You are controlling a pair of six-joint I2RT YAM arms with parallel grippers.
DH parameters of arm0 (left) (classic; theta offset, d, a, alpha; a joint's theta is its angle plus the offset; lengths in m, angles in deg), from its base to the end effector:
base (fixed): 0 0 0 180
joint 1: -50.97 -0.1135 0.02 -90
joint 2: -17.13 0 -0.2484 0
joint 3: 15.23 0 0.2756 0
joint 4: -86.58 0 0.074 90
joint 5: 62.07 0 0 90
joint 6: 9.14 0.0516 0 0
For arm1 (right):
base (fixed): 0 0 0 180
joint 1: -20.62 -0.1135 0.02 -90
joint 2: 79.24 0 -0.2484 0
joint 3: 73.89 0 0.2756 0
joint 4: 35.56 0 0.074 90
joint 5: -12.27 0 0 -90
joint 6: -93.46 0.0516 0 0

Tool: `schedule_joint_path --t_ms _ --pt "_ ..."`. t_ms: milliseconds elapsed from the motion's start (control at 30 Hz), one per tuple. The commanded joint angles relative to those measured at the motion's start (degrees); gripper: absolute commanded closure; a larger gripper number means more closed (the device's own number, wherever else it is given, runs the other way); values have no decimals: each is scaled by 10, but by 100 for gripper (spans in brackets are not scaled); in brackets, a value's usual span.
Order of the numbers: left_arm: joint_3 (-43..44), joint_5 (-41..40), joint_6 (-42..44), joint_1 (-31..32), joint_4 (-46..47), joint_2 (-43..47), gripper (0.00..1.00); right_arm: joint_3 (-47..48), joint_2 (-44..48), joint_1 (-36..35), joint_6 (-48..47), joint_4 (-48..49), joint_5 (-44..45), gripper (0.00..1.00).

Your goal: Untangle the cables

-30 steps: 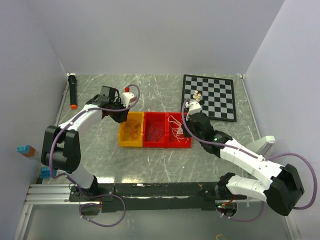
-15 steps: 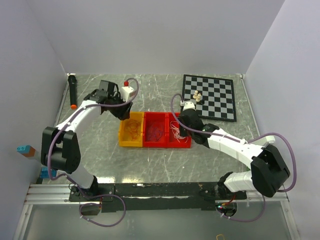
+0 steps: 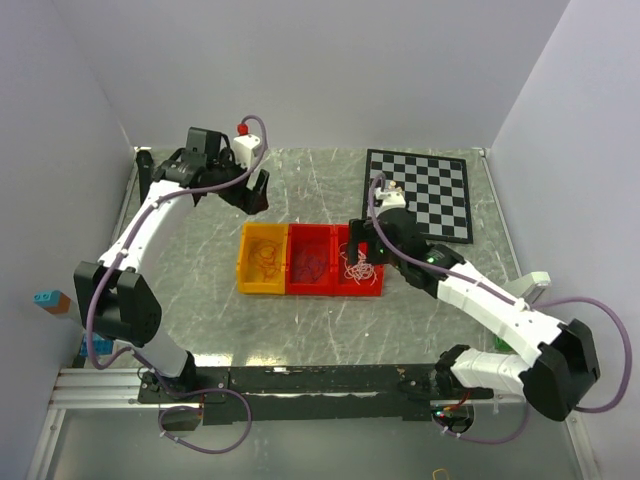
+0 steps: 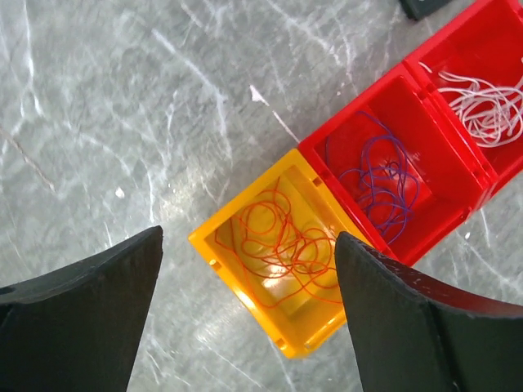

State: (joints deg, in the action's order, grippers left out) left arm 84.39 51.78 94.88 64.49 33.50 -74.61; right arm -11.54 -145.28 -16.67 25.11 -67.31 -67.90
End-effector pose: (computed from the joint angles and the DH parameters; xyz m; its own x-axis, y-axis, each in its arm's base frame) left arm 0.3704 -0.1105 0.3136 -0.5504 0.3602 -0.7532 0.6434 0.7580 -0.1077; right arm 0.2407 0.1722 0.2504 -0.6082 -0.0062 -0.7938 -0.2818 0.9365 0.2086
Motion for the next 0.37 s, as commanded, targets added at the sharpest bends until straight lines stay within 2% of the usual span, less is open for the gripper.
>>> schedule_joint_path --t_ms 0,33,167,333 --pt "-5 -43 -62 -5 7 2 11 39 41 13 13 -52 -11 0" --pt "-5 -39 -55 -9 -3 2 11 39 52 17 13 -60 -9 0" --pt "-55 -50 -91 -36 63 29 12 30 83 43 16 -75 -9 0" --pt "-59 -54 -110 -61 75 27 11 16 115 119 27 -75 -80 0"
